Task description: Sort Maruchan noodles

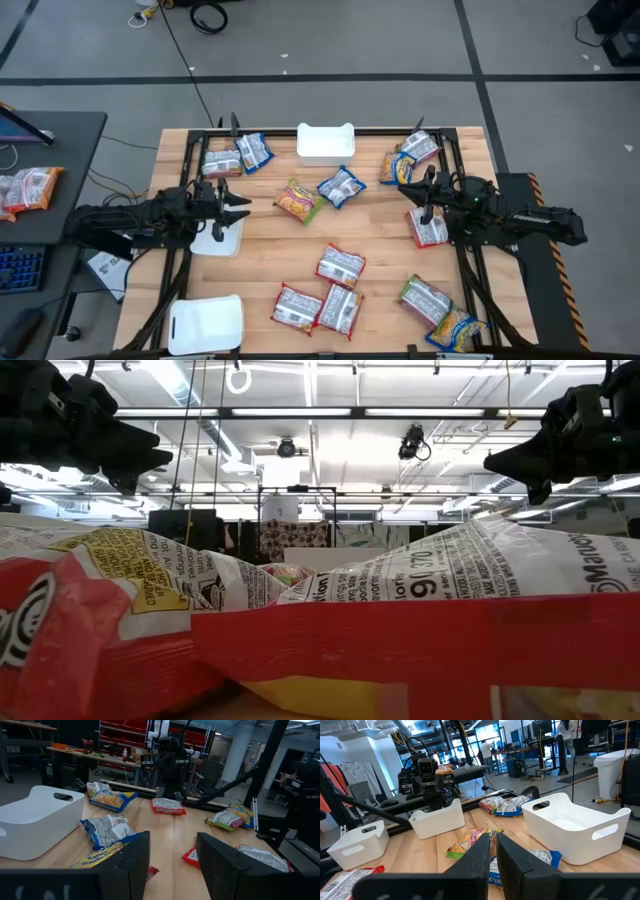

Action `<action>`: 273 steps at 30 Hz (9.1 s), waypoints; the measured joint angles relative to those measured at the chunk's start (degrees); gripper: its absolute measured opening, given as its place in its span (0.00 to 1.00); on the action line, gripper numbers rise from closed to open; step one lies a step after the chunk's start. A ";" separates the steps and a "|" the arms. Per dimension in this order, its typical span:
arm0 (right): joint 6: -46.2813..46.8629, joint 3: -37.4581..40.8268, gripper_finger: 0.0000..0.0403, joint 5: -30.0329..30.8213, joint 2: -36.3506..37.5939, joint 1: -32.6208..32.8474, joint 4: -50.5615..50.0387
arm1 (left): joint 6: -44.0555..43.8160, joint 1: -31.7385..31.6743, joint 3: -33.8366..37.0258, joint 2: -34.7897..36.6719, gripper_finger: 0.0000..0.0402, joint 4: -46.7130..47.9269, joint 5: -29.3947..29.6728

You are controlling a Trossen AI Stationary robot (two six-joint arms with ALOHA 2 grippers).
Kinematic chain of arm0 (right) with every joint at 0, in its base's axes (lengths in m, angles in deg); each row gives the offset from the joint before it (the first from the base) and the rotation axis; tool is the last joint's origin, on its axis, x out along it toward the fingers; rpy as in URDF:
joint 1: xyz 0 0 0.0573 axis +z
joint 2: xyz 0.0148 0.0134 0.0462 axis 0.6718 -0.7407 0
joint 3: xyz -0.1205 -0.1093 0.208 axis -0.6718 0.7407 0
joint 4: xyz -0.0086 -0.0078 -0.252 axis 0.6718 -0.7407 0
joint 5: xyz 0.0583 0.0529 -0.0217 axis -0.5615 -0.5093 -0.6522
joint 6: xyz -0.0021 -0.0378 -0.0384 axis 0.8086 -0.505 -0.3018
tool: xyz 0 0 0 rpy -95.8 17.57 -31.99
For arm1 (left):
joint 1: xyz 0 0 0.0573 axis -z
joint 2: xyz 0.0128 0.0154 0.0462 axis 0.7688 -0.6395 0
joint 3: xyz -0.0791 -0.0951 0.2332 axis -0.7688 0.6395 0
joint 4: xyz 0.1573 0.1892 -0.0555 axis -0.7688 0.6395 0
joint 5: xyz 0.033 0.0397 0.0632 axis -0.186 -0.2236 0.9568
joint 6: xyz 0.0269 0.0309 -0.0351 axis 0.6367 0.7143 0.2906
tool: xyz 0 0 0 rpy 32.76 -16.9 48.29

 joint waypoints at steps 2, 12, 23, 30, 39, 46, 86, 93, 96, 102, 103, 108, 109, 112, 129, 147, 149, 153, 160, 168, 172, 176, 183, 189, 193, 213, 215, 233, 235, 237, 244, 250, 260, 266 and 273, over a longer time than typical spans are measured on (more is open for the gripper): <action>-0.01 -0.01 0.09 0.02 0.01 -0.02 0.02 | 0.00 0.00 0.00 0.00 0.41 0.01 0.00; 0.00 0.00 0.09 0.02 0.00 -0.01 0.02 | 0.02 0.02 0.01 0.00 0.41 0.00 0.00; 0.00 0.00 0.09 0.00 0.01 0.00 0.02 | 0.01 0.01 0.00 0.00 0.41 0.00 0.00; 0.00 -0.02 0.09 0.00 0.02 -0.02 0.02 | 0.01 0.01 0.02 0.00 0.41 0.00 0.00; -0.02 -0.02 0.09 0.00 0.01 -0.02 0.02 | 0.02 0.00 0.01 0.00 0.41 0.00 0.00; 0.00 0.00 0.09 0.00 0.00 -0.01 0.00 | 0.02 0.02 0.00 0.00 0.41 0.00 0.00; 13.21 -3.95 0.09 15.92 -4.76 0.75 4.10 | -10.17 -0.02 0.02 0.00 0.41 -20.44 4.88; 19.51 -14.35 0.09 22.89 -19.56 6.03 -10.93 | 2.76 -0.04 0.01 0.00 0.41 -26.29 11.94; 18.84 -20.54 0.14 24.77 -26.80 6.69 -19.70 | 3.40 -0.04 0.00 0.02 0.41 -28.15 11.89; 31.42 -28.17 0.43 24.63 -38.09 2.71 -32.43 | 3.95 -0.04 0.02 0.02 0.41 -28.35 12.04; 33.55 -28.41 0.49 24.65 -39.62 1.70 -33.78 | 4.06 -0.04 0.02 0.02 0.41 -28.08 11.80; 42.66 -27.68 0.75 24.74 -45.98 -3.45 -37.31 | 2.97 0.02 0.02 0.00 0.41 -24.63 6.29; 43.57 -27.45 0.79 24.72 -47.03 -4.55 -36.94 | 2.86 0.02 0.02 0.00 0.41 -23.26 4.39; 44.95 -26.74 0.86 23.29 -49.35 -7.71 -33.39 | 0.92 0.02 0.02 -0.15 0.41 -21.29 -1.03; 61.08 -15.79 0.87 20.32 -53.85 -13.70 -14.52 | 4.57 19.65 0.00 -5.79 0.41 -21.76 6.84; 64.14 -7.80 0.64 30.39 -66.07 -11.88 16.24 | 4.20 24.48 0.01 -17.66 0.41 -28.84 17.46; 62.24 -7.80 0.55 32.66 -67.75 -10.86 19.17 | 4.23 24.50 0.01 -18.44 0.41 -28.84 17.44; 54.86 -9.46 0.35 36.23 -69.46 -8.55 23.31 | 4.52 24.45 0.00 -19.82 0.41 -28.80 17.44; 33.27 -24.83 0.04 37.96 -69.68 -2.65 19.89 | 2.81 20.24 -3.58 -20.78 0.41 -16.74 22.98; 21.11 -56.28 0.03 42.68 -80.74 1.12 -6.01 | 2.19 10.67 -9.89 -24.69 0.41 -4.60 24.26; 16.18 -67.94 0.03 42.55 -90.64 1.35 -6.44 | 2.25 6.71 -9.92 -27.85 0.41 -4.48 24.39; 14.94 -76.38 0.03 46.38 -99.66 -0.22 -6.89 | -1.89 3.81 -9.97 -31.13 0.41 -4.38 24.28; 19.77 -82.72 0.03 45.21 -110.85 -3.22 -4.95 | -2.99 3.21 -9.97 -35.34 0.41 -4.47 19.86; 23.06 -83.73 0.03 41.45 -116.61 -5.07 0.14 | -1.08 3.21 -10.01 -36.43 0.41 -4.86 15.43; 23.30 -83.76 0.03 39.12 -119.31 -5.06 3.50 | -0.87 3.21 -10.03 -36.39 0.41 -5.35 16.67; 23.88 -85.34 0.05 29.53 -120.34 -4.58 1.02 | -3.10 -0.44 -10.08 -39.85 0.41 -9.09 23.59; 23.81 -87.89 0.05 29.07 -120.32 -4.70 -5.08 | -3.32 -2.04 -10.06 -41.67 0.41 -11.23 25.04; 30.50 -94.96 0.07 24.79 -120.32 -6.30 -19.53 | 0.18 -5.27 -13.45 -67.28 0.41 -33.29 22.73; 30.60 -94.94 0.07 22.29 -120.37 -6.24 -17.09 | 1.38 -5.27 -15.78 -70.82 0.41 -33.09 21.61; 30.60 -94.95 0.07 20.60 -120.37 -6.23 -14.65 | 2.50 -5.26 -18.73 -74.52 0.41 -32.92 20.35; 31.13 -94.94 0.08 19.93 -120.37 -6.25 -14.41 | 5.79 -5.92 -26.11 -84.12 0.47 -28.58 22.67; 34.38 -94.92 0.08 20.42 -120.37 -6.18 -14.26 | 4.59 -10.80 -26.16 -85.75 0.53 -24.47 23.28; 35.72 -94.88 0.08 22.05 -120.41 -5.99 -16.63 | 9.36 -23.48 -26.93 -85.10 0.55 -28.71 1.29; 35.78 -94.88 0.08 19.48 -120.41 -5.85 -16.92 | 16.33 -26.08 -28.96 -88.99 0.55 -28.62 -1.25; 37.19 -94.88 0.08 19.67 -120.41 -5.85 -17.48 | 18.41 -24.04 -30.99 -95.10 0.55 -35.13 -4.66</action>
